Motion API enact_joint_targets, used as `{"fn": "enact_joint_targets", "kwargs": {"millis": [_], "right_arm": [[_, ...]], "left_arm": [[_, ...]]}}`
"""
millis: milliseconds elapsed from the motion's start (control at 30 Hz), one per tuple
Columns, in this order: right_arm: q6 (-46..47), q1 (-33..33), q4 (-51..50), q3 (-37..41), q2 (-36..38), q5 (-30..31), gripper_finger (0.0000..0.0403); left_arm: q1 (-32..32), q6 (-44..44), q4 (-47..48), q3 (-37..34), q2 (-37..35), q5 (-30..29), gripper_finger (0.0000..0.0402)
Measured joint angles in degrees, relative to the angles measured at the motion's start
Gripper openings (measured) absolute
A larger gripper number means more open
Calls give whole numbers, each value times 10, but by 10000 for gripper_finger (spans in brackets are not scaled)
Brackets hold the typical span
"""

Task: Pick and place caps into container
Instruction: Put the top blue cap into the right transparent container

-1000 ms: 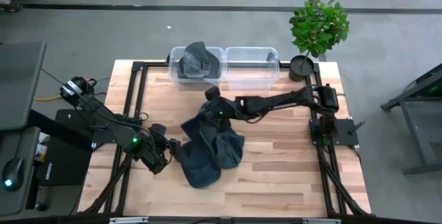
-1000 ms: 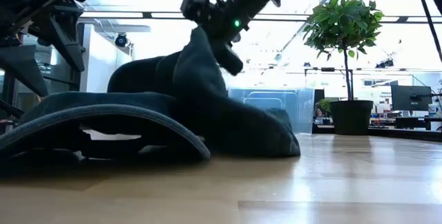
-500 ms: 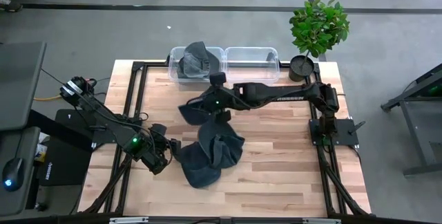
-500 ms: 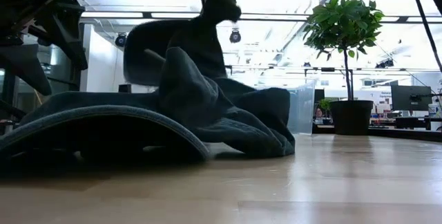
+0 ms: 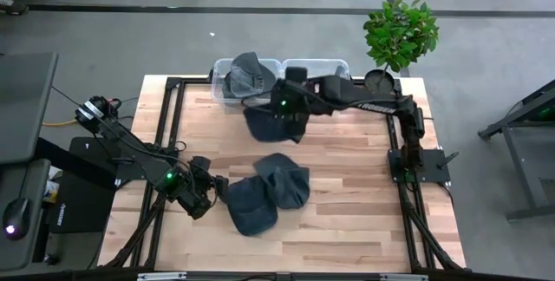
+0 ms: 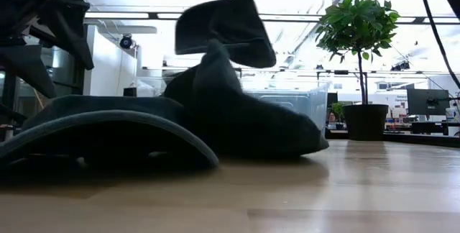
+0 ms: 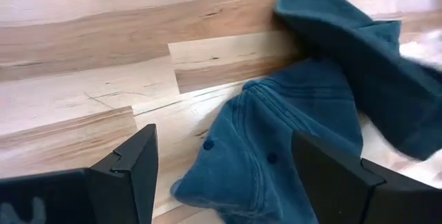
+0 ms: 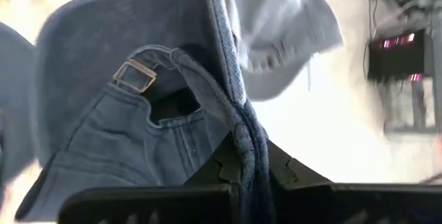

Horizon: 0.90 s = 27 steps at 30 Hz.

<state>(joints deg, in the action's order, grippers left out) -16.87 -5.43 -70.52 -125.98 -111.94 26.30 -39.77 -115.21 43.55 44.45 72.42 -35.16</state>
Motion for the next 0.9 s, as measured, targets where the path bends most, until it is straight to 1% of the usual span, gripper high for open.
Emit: {"fn": "enact_joint_targets", "kwargs": {"millis": [167,267,333,500,633,767,900], "right_arm": [[22,-36,-84,-63,0,-15,3],[27,-65,-114,-91,0,-31,3],[23,-88,-116,-85,10,-40,3],[6,-156,-139,-77,24,-93,3],[-28,-208,-141,-78,29,-112,3],[-60,-257,-141,-79,30,-172,3],[-72,-298,-129,-79,30,-229,3]], "left_arm": [[0,14,-23,0,0,-1,262],[0,20,-25,0,0,-3,262],[0,25,-29,0,0,-4,262],[0,25,-33,0,0,-4,262],[0,25,-34,0,0,-4,262],[0,25,-36,0,0,-4,262],[0,25,-40,0,0,-4,262]]}}
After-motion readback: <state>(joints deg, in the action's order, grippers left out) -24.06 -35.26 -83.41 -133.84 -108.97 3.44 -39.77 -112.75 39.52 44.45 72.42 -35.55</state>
